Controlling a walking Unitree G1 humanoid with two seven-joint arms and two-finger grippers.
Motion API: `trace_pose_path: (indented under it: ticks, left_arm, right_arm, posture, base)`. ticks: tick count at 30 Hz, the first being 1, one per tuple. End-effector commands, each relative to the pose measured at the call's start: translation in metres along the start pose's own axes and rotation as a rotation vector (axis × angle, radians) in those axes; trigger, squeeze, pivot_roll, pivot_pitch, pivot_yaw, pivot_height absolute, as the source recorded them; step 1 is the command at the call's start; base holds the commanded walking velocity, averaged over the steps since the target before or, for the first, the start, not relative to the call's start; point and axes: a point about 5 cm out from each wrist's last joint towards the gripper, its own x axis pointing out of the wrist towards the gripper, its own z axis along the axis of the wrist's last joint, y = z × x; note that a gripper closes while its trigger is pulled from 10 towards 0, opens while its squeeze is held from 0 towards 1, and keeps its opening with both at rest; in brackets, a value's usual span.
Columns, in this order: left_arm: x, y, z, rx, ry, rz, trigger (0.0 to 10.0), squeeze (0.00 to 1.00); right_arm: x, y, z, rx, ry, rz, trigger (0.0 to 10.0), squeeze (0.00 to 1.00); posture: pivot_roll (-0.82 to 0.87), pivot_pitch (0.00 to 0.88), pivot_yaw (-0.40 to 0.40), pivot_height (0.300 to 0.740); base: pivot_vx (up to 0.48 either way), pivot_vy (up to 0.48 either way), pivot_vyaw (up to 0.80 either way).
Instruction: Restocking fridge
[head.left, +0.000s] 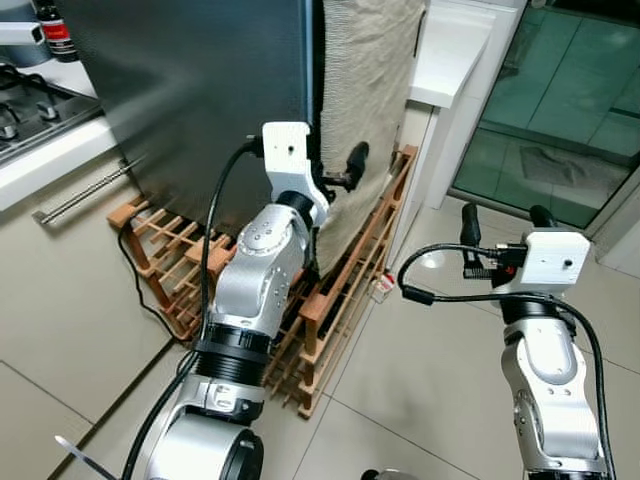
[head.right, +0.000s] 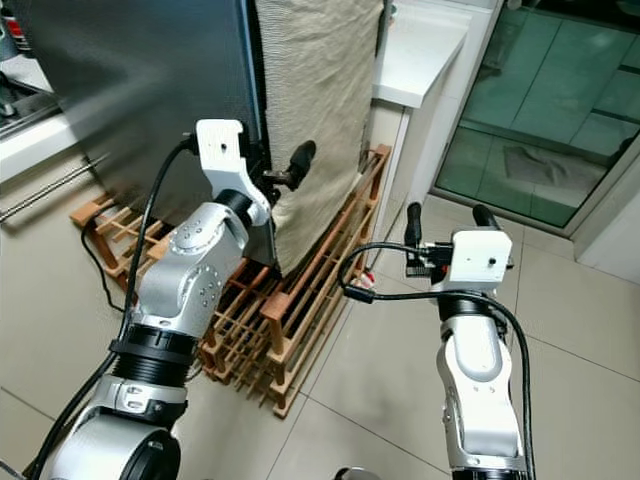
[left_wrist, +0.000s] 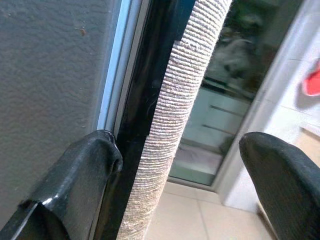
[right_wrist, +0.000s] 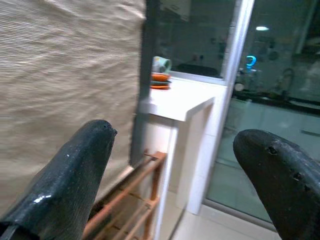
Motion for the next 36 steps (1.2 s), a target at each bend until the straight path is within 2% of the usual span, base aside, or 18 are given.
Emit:
trace_pose_path:
  ticks: [1,4,7,9,13,20,24,26,29,31,36]
  left_arm:
    - [0.015,-0.043,0.012,-0.034,-0.047,-0.225,10.0,0.0]
    - [0.017,-0.054,0.014,-0.067,-0.044,-0.336,10.0,0.0]
    - [0.017,-0.055,0.014,-0.069,-0.044,-0.351,10.0,0.0]
    - [0.019,-0.063,0.013,-0.085,-0.048,-0.415,10.0,0.0]
    - [0.022,-0.072,0.014,-0.116,-0.054,-0.466,10.0,0.0]
    - [0.024,-0.08,0.014,-0.146,-0.056,-0.517,10.0,0.0]
    - [0.024,-0.091,0.016,-0.197,-0.064,-0.581,10.0,0.0]
    - [0.022,-0.097,0.018,-0.235,-0.063,-0.631,10.0,0.0]
    - [0.02,-0.101,0.019,-0.249,-0.061,-0.668,10.0,0.0]
    - [0.013,-0.105,0.018,-0.266,-0.038,-0.758,10.0,0.0]
    - [0.008,-0.105,0.017,-0.276,-0.013,-0.823,10.0,0.0]
  right_arm:
    - [0.002,0.003,-0.002,0.015,0.018,0.029,10.0,0.0]
    - [-0.007,0.002,-0.024,0.036,0.133,0.056,10.0,0.0]
    - [-0.009,0.001,-0.028,0.037,0.153,0.062,10.0,0.0]
    - [-0.019,0.0,-0.04,0.03,0.212,0.082,10.0,0.0]
    - [-0.023,-0.001,-0.045,0.025,0.238,0.088,10.0,0.0]
    - [-0.027,-0.003,-0.049,0.021,0.263,0.093,10.0,0.0]
    - [-0.029,-0.005,-0.05,0.018,0.267,0.093,10.0,0.0]
    - [-0.029,-0.004,-0.05,0.018,0.265,0.095,10.0,0.0]
    - [-0.028,-0.003,-0.048,0.021,0.26,0.096,10.0,0.0]
    - [-0.027,0.0,-0.046,0.031,0.247,0.113,10.0,0.0]
    - [-0.025,0.002,-0.044,0.038,0.238,0.124,10.0,0.0]
  posture:
    - [-0.15,0.0,0.012,0.74]
    - [-0.15,0.0,0.011,0.74]
    - [-0.15,0.0,0.011,0.74]
    - [-0.16,0.0,0.017,0.74]
    - [-0.16,0.0,0.02,0.74]
    - [-0.17,0.0,0.026,0.74]
    - [-0.18,0.0,0.027,0.74]
    - [-0.18,0.0,0.027,0.74]
    - [-0.18,0.0,0.027,0.74]
    - [-0.18,0.0,0.028,0.74]
    - [-0.18,0.0,0.028,0.74]
  base:
    - [0.0,0.0,0.0]
    - [0.0,0.0,0.0]
    - [0.0,0.0,0.0]
    - [0.0,0.0,0.0]
    - [0.0,0.0,0.0]
    - [0.0,0.0,0.0]
    - [0.0,0.0,0.0]
    - [0.0,0.0,0.0]
    - [0.0,0.0,0.0]
    - [0.0,0.0,0.0]
    - [0.0,0.0,0.0]
